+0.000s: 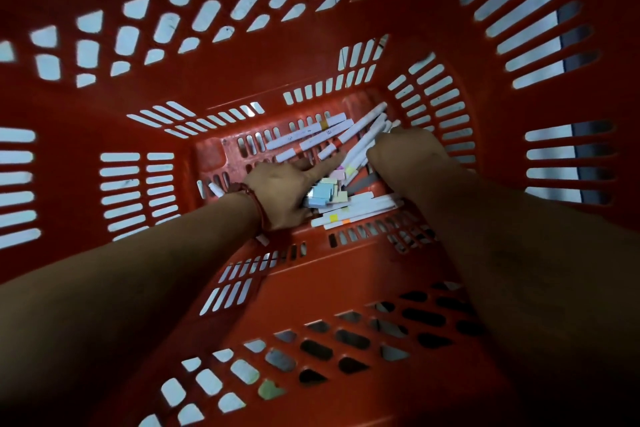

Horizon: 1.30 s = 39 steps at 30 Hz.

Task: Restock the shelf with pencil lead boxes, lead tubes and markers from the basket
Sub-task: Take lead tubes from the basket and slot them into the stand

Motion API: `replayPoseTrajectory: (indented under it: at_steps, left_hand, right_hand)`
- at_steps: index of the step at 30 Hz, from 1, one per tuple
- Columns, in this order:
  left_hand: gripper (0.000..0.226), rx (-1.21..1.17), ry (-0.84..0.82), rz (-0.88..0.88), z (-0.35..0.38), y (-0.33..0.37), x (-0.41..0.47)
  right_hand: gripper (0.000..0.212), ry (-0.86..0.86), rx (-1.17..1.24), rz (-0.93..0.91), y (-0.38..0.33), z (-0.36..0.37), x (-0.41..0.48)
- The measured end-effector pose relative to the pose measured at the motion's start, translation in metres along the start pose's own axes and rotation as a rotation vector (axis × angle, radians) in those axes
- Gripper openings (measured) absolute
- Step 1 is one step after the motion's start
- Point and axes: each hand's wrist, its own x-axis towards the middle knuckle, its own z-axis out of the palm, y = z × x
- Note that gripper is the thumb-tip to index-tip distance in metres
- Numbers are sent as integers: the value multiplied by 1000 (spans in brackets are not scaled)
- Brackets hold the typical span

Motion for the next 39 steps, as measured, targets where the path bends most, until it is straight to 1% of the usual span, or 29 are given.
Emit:
replayPoseTrajectory:
  at_steps: [2, 4, 6, 9, 11, 13, 15, 16, 17, 18, 20, 22, 23, 25, 27, 28, 29, 31, 34, 37, 39]
  left_hand:
    - [90, -50, 46, -46, 0, -3, -2]
    - [74, -230, 134, -168, 0, -4, -4]
    - [64, -527, 173, -293, -3, -4, -3]
    - [46, -969, 145, -439, -11, -5, 2]
    - [36, -1255, 121, -519, -19, -4, 3]
    - [38, -1493, 116, -569, -33, 0, 2]
    - [40, -1607, 126, -559, -51, 8, -3]
    - [30, -1631, 135, -533, -61, 12, -5]
    - [25, -1642, 154, -499, -70, 18, -8]
    - [29, -1649, 179, -466, -79, 22, -10]
    - [30, -1642, 203, -421, -99, 32, -17]
    - [25, -1639, 212, -364, -122, 41, -24]
    - [28, -1647, 203, -327, -134, 47, -27]
    - [30, -1662, 161, -218, -162, 67, -35]
    - [25, -1723, 97, -104, -191, 95, -44]
    - [22, -1763, 65, -54, -204, 109, -49]
    - [20, -1785, 33, 9, -217, 127, -54]
    - [23, -1796, -28, 142, -241, 164, -64]
    - [23, -1702, -81, 348, -273, 222, -76]
    - [16, -1594, -51, 434, -304, 283, -83]
    - [21, -1543, -14, 473, -322, 325, -86]
  right_hand:
    - [23, -8, -41, -36, -1, 0, -1]
    - [23, -64, -16, -43, 0, -4, -1]
    - [26, -170, 68, -61, 6, -16, -1]
    - [34, -321, 177, -77, 21, -41, -5]
    - [36, -360, 160, -97, 30, -50, -11]
    - [34, -355, 188, -91, 37, -56, -17]
    - [28, -343, 264, -78, 47, -64, -28]
    - [22, -328, 339, -58, 53, -68, -35]
    - [14, -313, 465, -34, 60, -74, -43]
    - [9, -303, 623, -12, 66, -81, -52]
    - [11, -257, 910, 25, 78, -100, -78]
    - [11, -192, 1076, 49, 87, -123, -109]
    - [11, -169, 1126, 48, 90, -133, -124]
    - [12, -120, 1212, 31, 93, -154, -160]
    - [6, -18, 1314, 50, 97, -169, -198]
    - [3, 54, 1389, 76, 98, -175, -215]
    - [9, 153, 1478, 115, 100, -180, -236]
    - [18, 349, 1641, 209, 101, -185, -277]
    - [13, 608, 1810, 313, 104, -188, -337]
    - [13, 875, 1925, 402, 107, -181, -400]
    - [12, 1061, 1973, 466, 108, -176, -441]
